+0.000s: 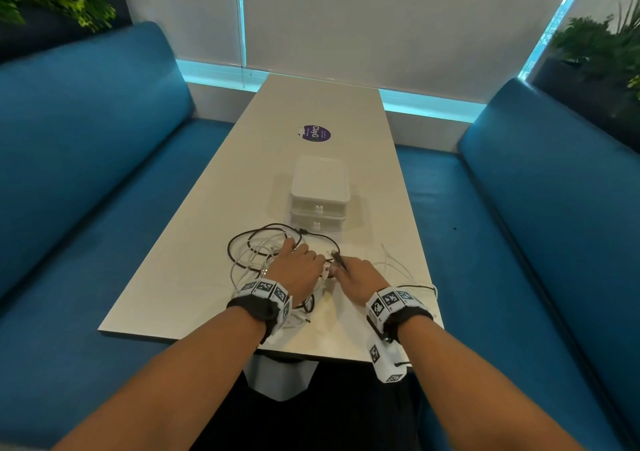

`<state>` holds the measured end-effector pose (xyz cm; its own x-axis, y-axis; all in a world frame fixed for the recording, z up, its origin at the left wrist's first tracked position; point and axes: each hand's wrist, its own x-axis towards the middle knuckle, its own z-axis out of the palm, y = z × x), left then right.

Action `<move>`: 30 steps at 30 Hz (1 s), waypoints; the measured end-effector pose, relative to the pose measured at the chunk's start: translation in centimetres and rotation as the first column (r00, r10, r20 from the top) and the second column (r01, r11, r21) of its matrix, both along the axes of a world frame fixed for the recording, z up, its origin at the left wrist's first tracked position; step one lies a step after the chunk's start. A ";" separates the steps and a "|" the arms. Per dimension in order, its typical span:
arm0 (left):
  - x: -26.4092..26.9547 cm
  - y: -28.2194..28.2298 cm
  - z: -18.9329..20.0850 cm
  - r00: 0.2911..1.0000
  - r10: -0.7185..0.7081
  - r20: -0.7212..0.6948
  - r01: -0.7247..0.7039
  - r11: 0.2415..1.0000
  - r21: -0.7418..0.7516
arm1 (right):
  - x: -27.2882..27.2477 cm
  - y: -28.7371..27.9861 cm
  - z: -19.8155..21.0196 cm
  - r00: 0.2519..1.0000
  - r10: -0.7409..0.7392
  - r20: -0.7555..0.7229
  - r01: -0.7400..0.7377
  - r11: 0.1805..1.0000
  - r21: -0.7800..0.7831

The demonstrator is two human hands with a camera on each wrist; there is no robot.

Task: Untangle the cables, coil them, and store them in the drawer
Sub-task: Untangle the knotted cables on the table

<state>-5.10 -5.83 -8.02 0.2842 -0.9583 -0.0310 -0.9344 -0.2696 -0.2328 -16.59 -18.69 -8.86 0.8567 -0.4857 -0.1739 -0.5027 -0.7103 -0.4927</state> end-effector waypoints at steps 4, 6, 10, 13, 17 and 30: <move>0.2 0.3 -0.1 1.000 -0.008 -0.023 0.007 0.998 -0.057 | -0.3 -0.5 0.3 0.993 -0.006 0.117 0.004 1.000 0.020; 0.3 0.3 0.0 0.999 -0.002 -0.034 0.000 0.999 -0.053 | -0.3 -0.7 0.4 0.989 -0.018 0.148 0.017 1.000 0.007; 1.1 0.5 0.5 1.000 -0.002 -0.023 0.001 0.999 -0.043 | -0.8 -1.8 0.6 0.991 -0.100 0.094 0.105 0.994 -0.041; 1.6 0.6 1.0 1.000 0.008 0.005 -0.008 1.000 -0.007 | -1.4 -2.6 1.1 0.987 -0.160 0.036 0.162 0.983 -0.081; 1.9 0.5 1.4 0.999 0.041 -0.003 -0.040 0.997 0.071 | -1.5 -2.7 1.4 0.976 -0.216 -0.023 0.211 0.969 -0.125; 0.5 -0.7 1.9 0.954 0.056 -0.295 -0.048 0.998 0.034 | 0.1 -2.1 2.8 0.981 -0.186 0.059 0.187 0.982 -0.014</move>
<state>-4.64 -6.49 -6.09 0.3083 -0.9400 -0.1460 -0.9473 -0.3175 0.0439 -16.52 -20.75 -6.09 0.7590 -0.6406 -0.1167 -0.5987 -0.6162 -0.5117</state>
